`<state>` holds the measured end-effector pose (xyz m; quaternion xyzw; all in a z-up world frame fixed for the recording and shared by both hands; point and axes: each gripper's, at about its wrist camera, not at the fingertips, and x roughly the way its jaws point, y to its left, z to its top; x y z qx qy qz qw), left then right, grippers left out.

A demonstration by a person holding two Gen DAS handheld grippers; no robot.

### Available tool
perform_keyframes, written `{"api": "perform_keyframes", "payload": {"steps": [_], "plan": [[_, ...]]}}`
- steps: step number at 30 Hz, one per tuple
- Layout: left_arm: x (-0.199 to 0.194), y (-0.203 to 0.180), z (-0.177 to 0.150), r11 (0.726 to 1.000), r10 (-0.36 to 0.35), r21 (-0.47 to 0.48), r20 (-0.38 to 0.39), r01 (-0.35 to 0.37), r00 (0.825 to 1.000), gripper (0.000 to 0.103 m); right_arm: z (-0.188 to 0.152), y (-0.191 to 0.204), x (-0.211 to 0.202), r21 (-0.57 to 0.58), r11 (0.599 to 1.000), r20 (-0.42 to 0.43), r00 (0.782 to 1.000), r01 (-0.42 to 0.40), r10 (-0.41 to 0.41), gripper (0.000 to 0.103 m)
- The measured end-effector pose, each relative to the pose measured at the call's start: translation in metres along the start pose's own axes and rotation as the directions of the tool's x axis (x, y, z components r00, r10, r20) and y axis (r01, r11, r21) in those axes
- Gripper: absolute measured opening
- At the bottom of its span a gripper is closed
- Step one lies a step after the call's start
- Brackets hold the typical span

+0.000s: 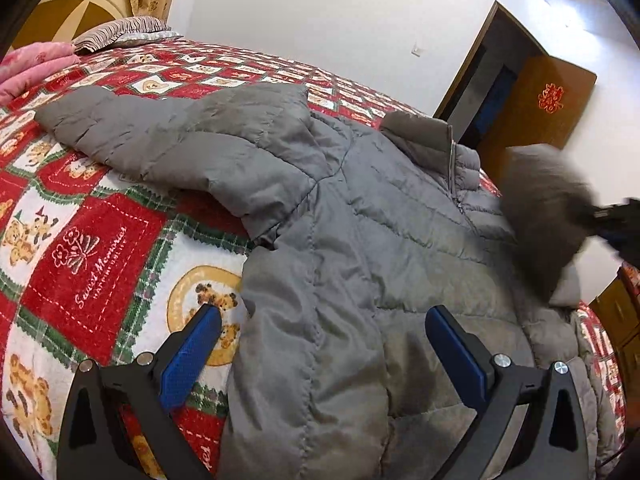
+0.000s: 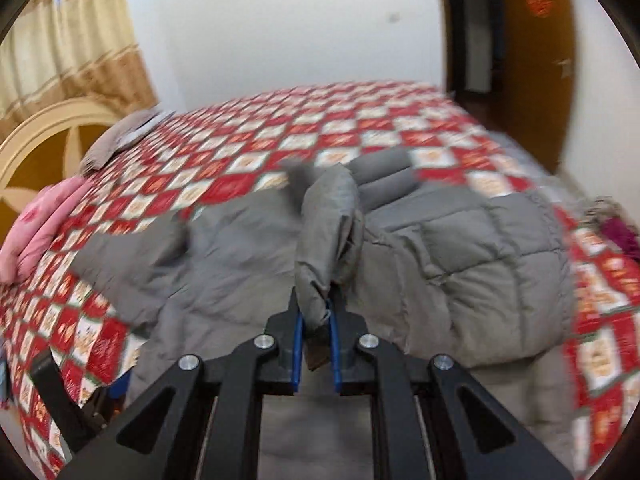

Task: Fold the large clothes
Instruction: 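Grasp the jacket sleeve with the right tool and fold it across the body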

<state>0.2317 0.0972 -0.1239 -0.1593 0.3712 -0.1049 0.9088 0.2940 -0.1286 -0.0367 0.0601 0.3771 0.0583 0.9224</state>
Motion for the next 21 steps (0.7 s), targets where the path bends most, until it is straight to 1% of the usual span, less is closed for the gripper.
{"api": "perform_keyframes", "payload": {"steps": [3, 4, 5, 6, 7, 8, 9, 11, 13, 14, 15, 16, 17, 18, 19, 21], "plan": [[0.000, 0.003, 0.000, 1.000, -0.019, -0.013, 0.007, 0.019, 1.000, 0.102, -0.007, 0.017, 0.031, -0.011, 0.999, -0.042, 0.998, -0.051, 0.051, 0.014], [-0.001, 0.004, 0.000, 1.000, -0.022, -0.015, 0.009, 0.022, 1.000, 0.102, -0.010, 0.016, 0.035, -0.009, 0.997, -0.051, 0.996, -0.077, 0.076, 0.018], [-0.001, 0.004, 0.000, 1.000, -0.024, -0.016, 0.011, 0.024, 1.000, 0.102, -0.012, 0.018, 0.042, -0.006, 0.992, -0.059, 0.991, -0.123, 0.122, 0.020], [-0.001, 0.004, 0.000, 1.000, -0.026, -0.016, 0.012, 0.026, 1.000, 0.102, -0.013, 0.014, 0.039, -0.004, 0.989, -0.062, 0.987, -0.151, 0.150, 0.028], [-0.001, 0.004, 0.000, 0.999, -0.028, -0.016, 0.014, 0.028, 1.000, 0.102, -0.014, 0.014, 0.039, -0.006, 0.983, -0.074, 0.981, -0.182, 0.181, 0.053], [-0.001, 0.004, 0.000, 0.999, -0.029, -0.017, 0.014, 0.029, 0.999, 0.102, -0.015, 0.013, 0.038, -0.002, 0.975, -0.084, 0.972, -0.220, 0.219, 0.066], [-0.001, 0.004, 0.000, 0.999, -0.029, -0.016, 0.015, 0.030, 0.999, 0.102, -0.015, 0.011, 0.035, 0.010, 0.968, -0.079, 0.965, -0.251, 0.251, 0.083], [-0.001, 0.004, -0.001, 0.999, -0.029, -0.016, 0.015, 0.029, 0.999, 0.102, -0.011, -0.001, 0.018, 0.044, 0.953, -0.023, 0.953, -0.300, 0.301, 0.085], [-0.001, 0.004, -0.001, 1.000, -0.027, -0.015, 0.013, 0.027, 1.000, 0.102, -0.005, -0.020, -0.003, 0.078, 0.943, 0.048, 0.946, -0.324, 0.321, 0.083], [-0.001, 0.004, -0.001, 1.000, -0.024, -0.013, 0.012, 0.024, 1.000, 0.102, -0.002, -0.034, -0.016, 0.093, 0.947, 0.090, 0.949, -0.309, 0.301, 0.081], [-0.001, 0.005, -0.001, 1.000, -0.025, -0.013, 0.013, 0.025, 1.000, 0.102, 0.000, -0.051, -0.028, 0.107, 0.959, 0.124, 0.960, -0.263, 0.249, 0.071], [-0.002, 0.005, -0.002, 1.000, -0.024, -0.013, 0.012, 0.024, 1.000, 0.102, 0.001, -0.067, -0.037, 0.121, 0.974, 0.135, 0.976, -0.190, 0.173, 0.062], [-0.002, 0.005, -0.002, 1.000, -0.022, -0.012, 0.012, 0.022, 1.000, 0.102, 0.002, -0.079, -0.041, 0.130, 0.984, 0.134, 0.985, -0.123, 0.106, 0.060], [-0.002, 0.005, -0.002, 1.000, -0.021, -0.011, 0.011, 0.021, 1.000, 0.102, 0.002, -0.094, -0.046, 0.143, 0.988, 0.134, 0.990, -0.052, 0.033, 0.059], [-0.002, 0.005, -0.002, 1.000, -0.019, -0.009, 0.010, 0.019, 1.000, 0.102, -0.001, -0.113, -0.049, 0.167, 0.986, 0.132, 0.990, 0.022, -0.045, 0.058], [-0.001, 0.004, -0.001, 1.000, -0.011, -0.005, 0.006, 0.011, 1.000, 0.102, -0.010, -0.152, -0.051, 0.246, 0.961, 0.117, 0.980, 0.128, -0.160, 0.058]]}}
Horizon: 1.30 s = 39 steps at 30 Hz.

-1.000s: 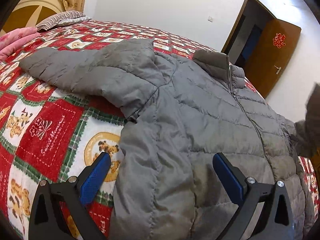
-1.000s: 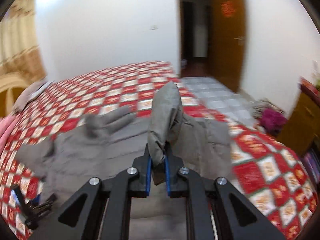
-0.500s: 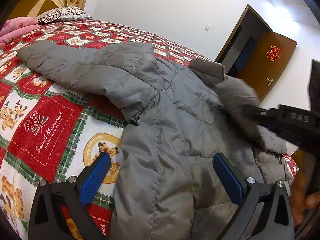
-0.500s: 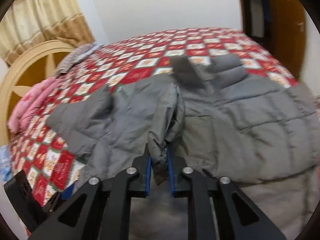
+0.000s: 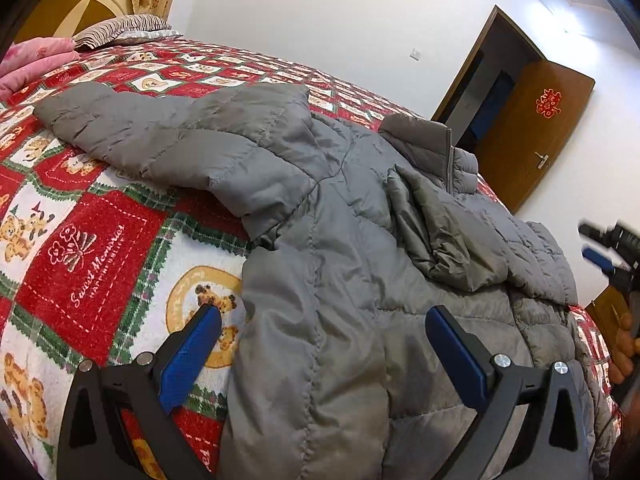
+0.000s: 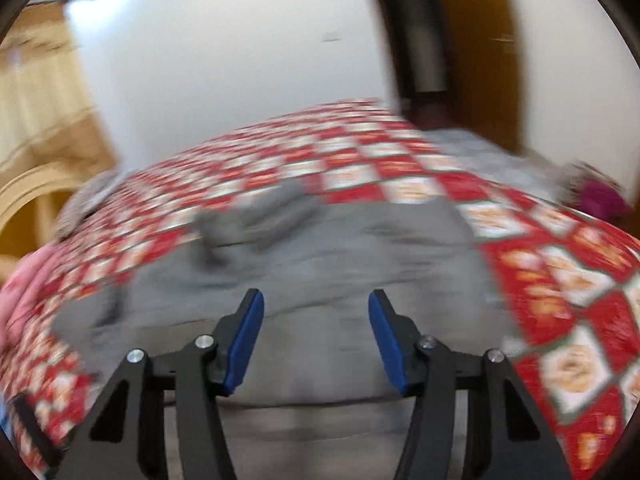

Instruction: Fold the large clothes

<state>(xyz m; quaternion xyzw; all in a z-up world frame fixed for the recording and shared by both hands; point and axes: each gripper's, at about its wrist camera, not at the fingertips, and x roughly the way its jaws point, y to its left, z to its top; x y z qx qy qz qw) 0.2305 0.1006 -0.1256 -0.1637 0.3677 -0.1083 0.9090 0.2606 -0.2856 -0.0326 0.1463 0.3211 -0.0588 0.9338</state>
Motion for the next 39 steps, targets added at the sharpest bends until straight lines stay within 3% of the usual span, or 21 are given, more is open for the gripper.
{"api": "perform_keyframes", "payload": {"steps": [4, 7, 9, 13, 17, 19, 21, 22, 25, 27, 29, 30, 31, 34, 35, 37, 39], "plan": [[0.002, -0.003, 0.000, 1.000, 0.024, 0.015, -0.009, -0.024, 1.000, 0.102, -0.019, -0.049, 0.026, 0.114, 0.985, -0.075, 0.990, 0.126, -0.118, 0.058], [0.003, -0.005, -0.001, 0.999, 0.039, 0.025, -0.016, -0.038, 0.999, 0.102, -0.039, -0.067, 0.051, 0.145, 0.972, -0.169, 0.973, 0.185, -0.160, 0.058], [0.004, -0.007, -0.001, 0.998, 0.050, 0.033, -0.021, -0.049, 0.999, 0.102, -0.049, -0.063, 0.054, 0.133, 0.973, -0.139, 0.975, 0.190, -0.172, 0.061], [0.005, -0.009, 0.000, 0.997, 0.068, 0.040, -0.033, -0.067, 0.997, 0.102, -0.054, -0.042, 0.054, 0.046, 0.975, -0.136, 0.968, 0.219, -0.211, 0.076], [-0.003, -0.010, 0.014, 0.996, 0.085, 0.030, -0.108, -0.082, 0.991, 0.102, -0.058, -0.039, 0.050, 0.036, 0.980, -0.125, 0.973, 0.198, -0.192, 0.088], [-0.030, 0.008, 0.035, 0.997, 0.060, -0.051, -0.040, -0.062, 0.997, 0.102, -0.060, -0.040, 0.047, 0.048, 0.981, -0.119, 0.976, 0.188, -0.181, 0.093], [-0.054, 0.034, 0.060, 0.986, 0.099, -0.139, 0.050, -0.091, 0.994, 0.102, -0.061, -0.041, 0.046, 0.056, 0.982, -0.121, 0.977, 0.182, -0.175, 0.095], [-0.063, 0.052, 0.075, 0.970, 0.159, -0.197, 0.091, -0.139, 0.983, 0.102, -0.063, -0.043, 0.044, 0.056, 0.982, -0.121, 0.977, 0.181, -0.174, 0.095], [-0.067, 0.105, 0.112, 0.890, 0.362, -0.343, 0.135, -0.299, 0.922, 0.102, -0.055, -0.044, 0.053, 0.048, 0.981, -0.125, 0.976, 0.188, -0.181, 0.096], [-0.052, 0.136, 0.132, 0.832, 0.465, -0.387, 0.097, -0.397, 0.880, 0.102, -0.056, -0.045, 0.053, 0.045, 0.981, -0.124, 0.975, 0.191, -0.184, 0.096], [-0.029, 0.166, 0.144, 0.769, 0.534, -0.420, 0.008, -0.482, 0.845, 0.102, -0.057, -0.044, 0.053, 0.045, 0.980, -0.122, 0.975, 0.191, -0.185, 0.096], [-0.019, 0.175, 0.145, 0.750, 0.540, -0.439, -0.026, -0.495, 0.841, 0.102, -0.057, -0.044, 0.053, 0.046, 0.981, -0.121, 0.975, 0.191, -0.184, 0.096], [-0.009, 0.186, 0.144, 0.734, 0.528, -0.475, -0.051, -0.485, 0.848, 0.102, -0.057, -0.044, 0.053, 0.046, 0.981, -0.120, 0.976, 0.191, -0.184, 0.096], [0.016, 0.210, 0.133, 0.702, 0.441, -0.589, -0.081, -0.400, 0.894, 0.102, -0.057, -0.044, 0.053, 0.044, 0.980, -0.120, 0.975, 0.193, -0.187, 0.096], [0.020, 0.213, 0.130, 0.691, 0.449, -0.596, -0.087, -0.408, 0.889, 0.101, -0.057, -0.044, 0.053, 0.043, 0.980, -0.120, 0.975, 0.193, -0.187, 0.096], [0.021, 0.204, 0.127, 0.706, 0.503, -0.567, -0.022, -0.425, 0.864, 0.101, -0.057, -0.044, 0.054, 0.040, 0.980, -0.121, 0.975, 0.194, -0.188, 0.097], [0.025, 0.197, 0.125, 0.717, 0.528, -0.535, -0.001, -0.446, 0.850, 0.101, -0.057, -0.044, 0.054, 0.039, 0.981, -0.120, 0.975, 0.192, -0.186, 0.098]]}}
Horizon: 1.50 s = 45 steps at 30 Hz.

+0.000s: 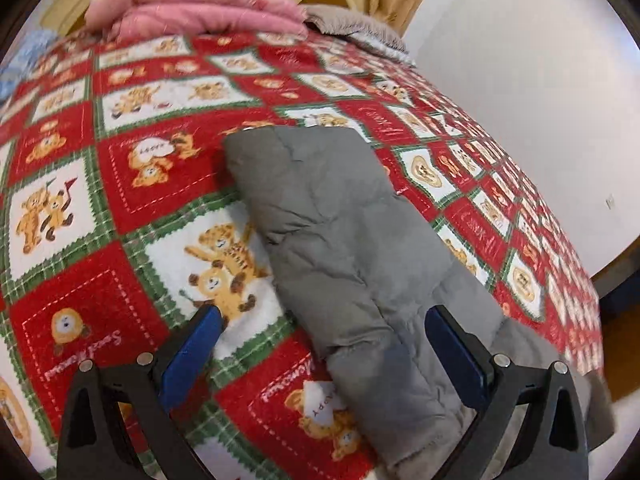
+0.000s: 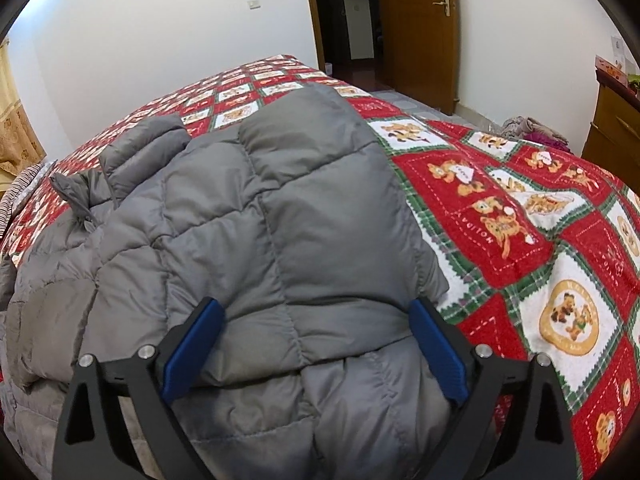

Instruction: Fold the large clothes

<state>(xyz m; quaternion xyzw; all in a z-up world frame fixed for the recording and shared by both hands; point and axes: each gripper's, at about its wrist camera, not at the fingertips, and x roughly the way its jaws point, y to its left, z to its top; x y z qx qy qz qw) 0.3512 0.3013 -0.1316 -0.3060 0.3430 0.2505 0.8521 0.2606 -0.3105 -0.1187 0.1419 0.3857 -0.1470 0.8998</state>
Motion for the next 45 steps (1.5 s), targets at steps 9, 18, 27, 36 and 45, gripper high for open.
{"api": "perform_keyframes", "payload": {"steps": [9, 18, 27, 36, 45], "plan": [[-0.017, -0.022, 0.008, 0.981, -0.138, 0.137, 0.009, 0.136, 0.990, 0.006, 0.000, 0.000, 0.000, 0.004, 1.000, 0.004, 1.000, -0.003, 0.003, 0.098], [-0.188, -0.144, -0.023, 0.716, -0.603, 0.499, 0.090, 0.488, 0.792, 0.005, 0.000, -0.001, 0.001, 0.005, 1.000, 0.004, 1.000, -0.003, 0.003, 0.098], [-0.255, -0.238, -0.209, 0.309, -0.733, 0.714, -0.242, 0.628, 0.636, 0.006, 0.000, -0.003, 0.000, 0.022, 1.000, 0.008, 1.000, -0.012, 0.012, 0.098], [-0.189, -0.230, -0.326, 0.292, -0.402, 0.736, -0.484, 0.610, 0.777, 0.006, 0.000, -0.007, 0.000, 0.044, 0.998, 0.012, 0.999, -0.035, 0.035, 0.100], [-0.220, -0.181, -0.293, 0.256, -0.384, 0.735, -0.519, 0.628, 0.764, 0.007, 0.001, -0.010, 0.001, 0.045, 0.998, 0.009, 0.999, -0.036, 0.036, 0.100]]}}
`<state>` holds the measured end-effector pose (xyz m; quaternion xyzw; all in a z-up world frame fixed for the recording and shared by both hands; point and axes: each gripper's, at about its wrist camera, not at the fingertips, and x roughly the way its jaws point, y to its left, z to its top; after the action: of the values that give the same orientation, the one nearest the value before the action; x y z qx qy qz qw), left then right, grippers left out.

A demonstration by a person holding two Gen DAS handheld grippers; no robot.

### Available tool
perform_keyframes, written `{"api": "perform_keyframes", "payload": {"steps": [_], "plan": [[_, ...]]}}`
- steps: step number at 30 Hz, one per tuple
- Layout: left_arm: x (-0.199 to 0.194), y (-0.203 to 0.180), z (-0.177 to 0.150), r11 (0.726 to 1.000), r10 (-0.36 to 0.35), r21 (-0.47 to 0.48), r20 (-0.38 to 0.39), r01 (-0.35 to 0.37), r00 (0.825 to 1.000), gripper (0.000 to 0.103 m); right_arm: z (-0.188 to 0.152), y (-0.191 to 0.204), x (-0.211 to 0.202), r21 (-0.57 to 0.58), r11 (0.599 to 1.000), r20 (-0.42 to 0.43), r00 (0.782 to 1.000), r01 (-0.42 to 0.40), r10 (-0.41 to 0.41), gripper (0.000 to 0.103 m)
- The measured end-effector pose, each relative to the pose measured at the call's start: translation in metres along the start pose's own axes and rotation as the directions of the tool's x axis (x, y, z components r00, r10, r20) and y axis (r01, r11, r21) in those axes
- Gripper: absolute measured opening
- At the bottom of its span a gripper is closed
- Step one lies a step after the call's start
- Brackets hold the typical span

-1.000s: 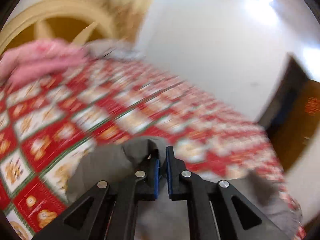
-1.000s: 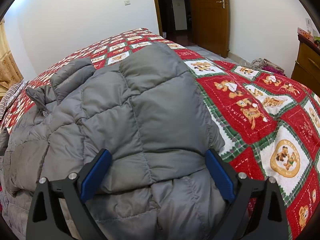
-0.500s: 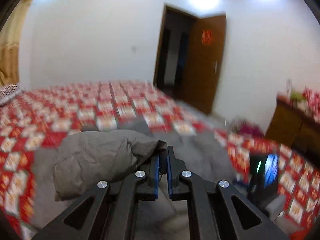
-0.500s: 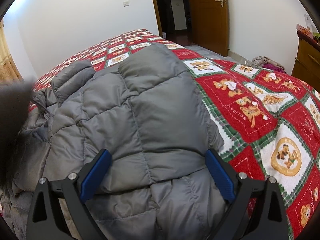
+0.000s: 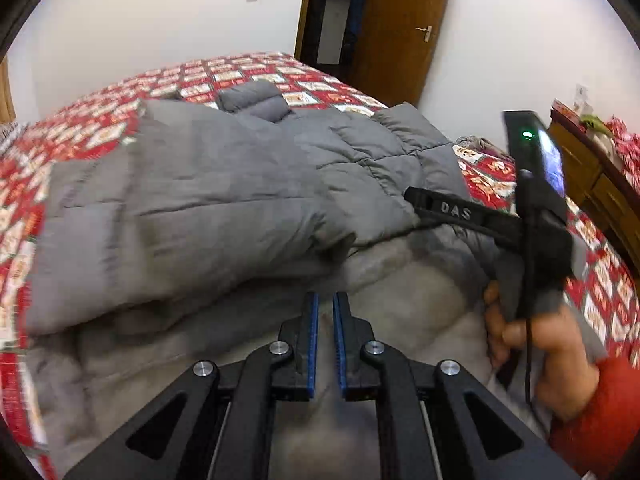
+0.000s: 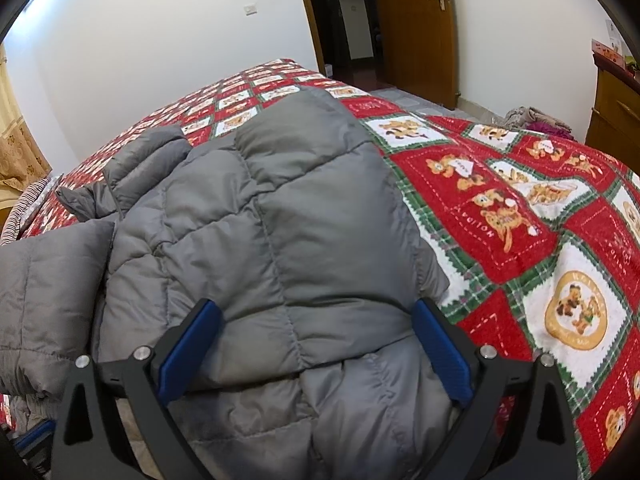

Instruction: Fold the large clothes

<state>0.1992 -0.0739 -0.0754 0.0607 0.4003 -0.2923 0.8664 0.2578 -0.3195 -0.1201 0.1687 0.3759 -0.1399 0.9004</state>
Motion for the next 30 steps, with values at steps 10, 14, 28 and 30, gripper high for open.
{"api": "perform_keyframes", "payload": {"steps": [10, 14, 28, 30], "plan": [[-0.028, 0.122, 0.003, 0.819, 0.497, -0.371, 0.080, -0.437, 0.864, 0.091, -0.004, 0.024, -0.081, -0.094, 0.990, 0.166, 0.979, -0.106, 0.120, 0.100], [-0.007, 0.151, -0.005, 0.752, 0.551, -0.444, 0.018, -0.487, 0.834, 0.091, -0.012, 0.081, -0.121, -0.284, 0.938, 0.190, 0.947, -0.199, 0.259, 0.103], [0.017, 0.162, -0.022, 0.734, 0.518, -0.473, -0.075, -0.488, 0.852, 0.092, -0.043, 0.194, -0.035, -0.519, 0.844, 0.006, 0.987, -0.137, 0.163, 0.074], [0.018, 0.162, -0.023, 0.734, 0.521, -0.468, -0.077, -0.492, 0.850, 0.092, -0.036, 0.183, -0.031, -0.507, 0.856, 0.028, 0.991, -0.097, 0.129, 0.058]]}}
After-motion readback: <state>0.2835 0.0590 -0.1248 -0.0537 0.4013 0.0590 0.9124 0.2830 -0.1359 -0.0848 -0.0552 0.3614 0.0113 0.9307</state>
